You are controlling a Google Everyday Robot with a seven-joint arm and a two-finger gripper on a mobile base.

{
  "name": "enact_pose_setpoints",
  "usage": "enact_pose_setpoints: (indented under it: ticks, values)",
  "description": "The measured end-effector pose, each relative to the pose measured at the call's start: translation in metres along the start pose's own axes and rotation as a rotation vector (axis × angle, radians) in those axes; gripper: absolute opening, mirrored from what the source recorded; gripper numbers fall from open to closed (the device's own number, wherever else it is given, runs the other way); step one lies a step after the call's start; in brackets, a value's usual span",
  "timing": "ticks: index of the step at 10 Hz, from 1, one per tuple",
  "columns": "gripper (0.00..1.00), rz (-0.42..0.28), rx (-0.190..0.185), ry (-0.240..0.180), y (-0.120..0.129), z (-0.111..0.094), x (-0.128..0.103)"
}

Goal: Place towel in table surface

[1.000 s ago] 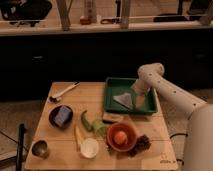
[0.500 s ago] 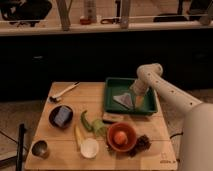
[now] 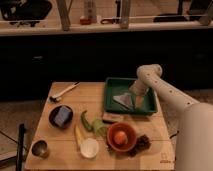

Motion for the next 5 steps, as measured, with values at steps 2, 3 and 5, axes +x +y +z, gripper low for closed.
enact_pose_setpoints:
  ticks: [2,3,5]
  values:
    - [0.8,-0.008,-0.002,-0.004,0.002,-0.001,0.001]
    - [0.8,-0.017,-0.005,-0.012,0.002,-0.003,-0.002]
    - [0.8,-0.043,-0.023,-0.026,0.003,-0.002,-0.01]
